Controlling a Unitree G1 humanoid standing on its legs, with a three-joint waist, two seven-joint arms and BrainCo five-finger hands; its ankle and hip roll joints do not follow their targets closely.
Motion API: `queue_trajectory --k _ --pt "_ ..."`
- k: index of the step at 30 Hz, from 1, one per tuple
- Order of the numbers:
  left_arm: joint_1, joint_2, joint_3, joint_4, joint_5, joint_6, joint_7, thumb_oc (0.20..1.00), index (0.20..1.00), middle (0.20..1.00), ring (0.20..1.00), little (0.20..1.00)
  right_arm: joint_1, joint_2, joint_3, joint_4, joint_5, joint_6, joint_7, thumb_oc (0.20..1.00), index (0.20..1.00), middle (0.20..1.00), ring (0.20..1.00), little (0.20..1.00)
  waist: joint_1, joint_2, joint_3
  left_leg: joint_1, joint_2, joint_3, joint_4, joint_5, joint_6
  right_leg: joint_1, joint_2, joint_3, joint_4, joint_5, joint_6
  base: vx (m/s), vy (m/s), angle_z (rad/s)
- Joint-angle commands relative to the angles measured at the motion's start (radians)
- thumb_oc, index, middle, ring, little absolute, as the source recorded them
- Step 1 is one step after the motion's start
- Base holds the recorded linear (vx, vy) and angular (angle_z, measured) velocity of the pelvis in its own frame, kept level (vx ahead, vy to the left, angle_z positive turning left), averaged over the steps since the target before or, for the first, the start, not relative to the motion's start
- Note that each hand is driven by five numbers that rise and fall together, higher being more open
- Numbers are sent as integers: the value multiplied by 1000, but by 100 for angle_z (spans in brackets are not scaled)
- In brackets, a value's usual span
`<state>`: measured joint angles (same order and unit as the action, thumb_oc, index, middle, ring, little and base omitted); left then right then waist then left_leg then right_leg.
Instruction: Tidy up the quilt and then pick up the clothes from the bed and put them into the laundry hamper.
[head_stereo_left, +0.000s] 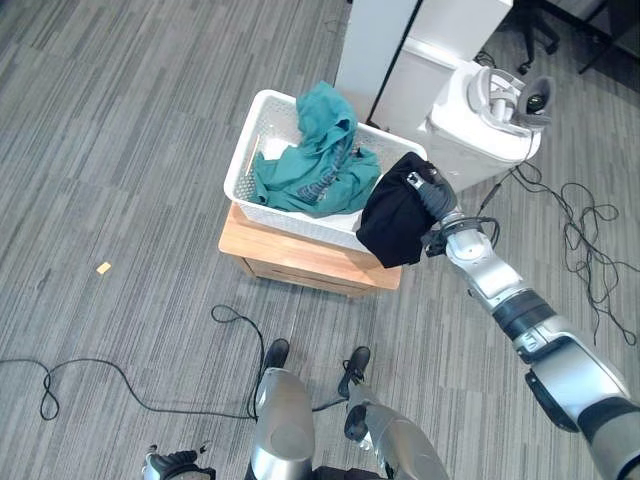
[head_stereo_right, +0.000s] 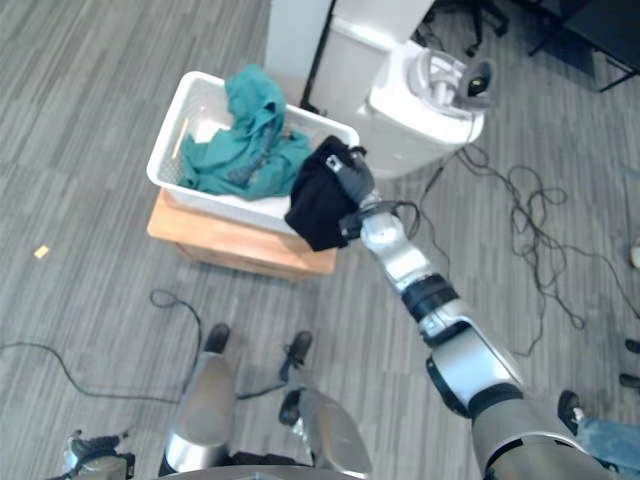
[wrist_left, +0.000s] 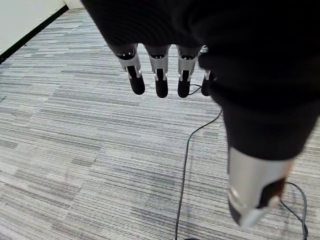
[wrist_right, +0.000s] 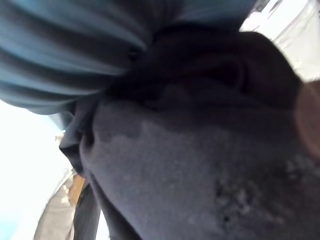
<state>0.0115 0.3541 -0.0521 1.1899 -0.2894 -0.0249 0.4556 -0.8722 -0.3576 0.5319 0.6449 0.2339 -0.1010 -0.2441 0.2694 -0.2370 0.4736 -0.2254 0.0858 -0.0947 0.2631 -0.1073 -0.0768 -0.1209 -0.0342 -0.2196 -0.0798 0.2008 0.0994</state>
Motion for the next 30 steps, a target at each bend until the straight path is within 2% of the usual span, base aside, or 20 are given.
queue_trajectory --k 1,6,7,10,11,12,13,16,18,24,30 --pt "19 29 1 3 -75 -26 19 1000 1000 1000 1000 1000 -136 -27 11 -104 -56 -96 -39 200 200 200 200 200 32 -11 46 36 17 41 -207 104 34 92 -81 6 -7 -72 108 -23 67 13" --pt "36 36 -8 -80 -181 19 1 1000 1000 1000 1000 1000 -155 12 49 -143 -130 -60 -41 200 200 200 200 200 25 16 46 -2 24 37 -237 126 24 33 -84 5 -7 -75 103 -76 161 9" --pt "35 44 -7 -109 -215 49 -14 1000 1000 1000 1000 1000 -157 11 70 -157 -138 -54 -55 200 200 200 200 200 20 20 46 -24 25 38 -248 135 22 7 -82 0 -7 -74 101 -132 144 11" --pt "29 50 0 -119 -262 78 -30 1000 1000 1000 1000 1000 -147 19 96 -168 -158 -45 -78 200 200 200 200 200 11 22 46 -67 23 37 -255 146 22 -34 -79 -13 -7 -73 95 -93 96 20" --pt "27 51 1 -117 -271 84 -34 1000 1000 1000 1000 1000 -143 22 101 -172 -167 -38 -82 222 222 222 222 222 10 21 46 -74 24 38 -256 149 22 -40 -79 -15 -7 -73 94 -104 86 19" --pt "24 54 5 -116 -280 93 -40 1000 1000 1000 1000 1000 -137 27 109 -180 -177 -20 -94 583 583 583 583 583 7 21 46 -84 25 40 -259 153 21 -49 -80 -20 -7 -72 94 -61 40 17" --pt "22 56 6 -115 -283 100 -43 1000 1000 1000 1000 1000 -133 30 114 -183 -183 -7 -99 1000 1000 1000 1000 1000 6 20 46 -89 26 41 -260 155 20 -54 -80 -22 -7 -71 94 -75 59 26" --pt "15 64 -10 -96 -291 113 -70 1000 1000 1000 1000 1000 -105 51 148 -154 -231 29 -129 1000 1000 1000 1000 1000 -3 17 46 -118 28 51 -262 165 21 -80 -81 -38 -7 -66 90 -46 35 20" --pt "13 70 -18 -56 -261 89 -112 1000 1000 1000 1000 1000 -87 56 161 -109 -240 17 -158 1000 1000 1000 1000 1000 -5 14 46 -124 29 62 -259 164 23 -83 -86 -47 -7 -63 92 -35 -6 5" --pt "12 80 -43 2 -256 33 -157 1000 1000 1000 1000 1000 -93 43 152 -29 -242 -35 -195 1000 1000 1000 1000 1000 -10 3 46 -108 30 82 -233 143 28 -62 -97 -39 -4 -60 103 -5 -10 2" --pt "8 79 -32 10 -222 16 -151 1000 1000 1000 1000 1000 -116 21 135 -30 -217 -27 -231 1000 1000 1000 1000 1000 -11 -2 46 -64 28 97 -232 125 34 -23 -108 -23 -7 -60 116 8 -9 -17"
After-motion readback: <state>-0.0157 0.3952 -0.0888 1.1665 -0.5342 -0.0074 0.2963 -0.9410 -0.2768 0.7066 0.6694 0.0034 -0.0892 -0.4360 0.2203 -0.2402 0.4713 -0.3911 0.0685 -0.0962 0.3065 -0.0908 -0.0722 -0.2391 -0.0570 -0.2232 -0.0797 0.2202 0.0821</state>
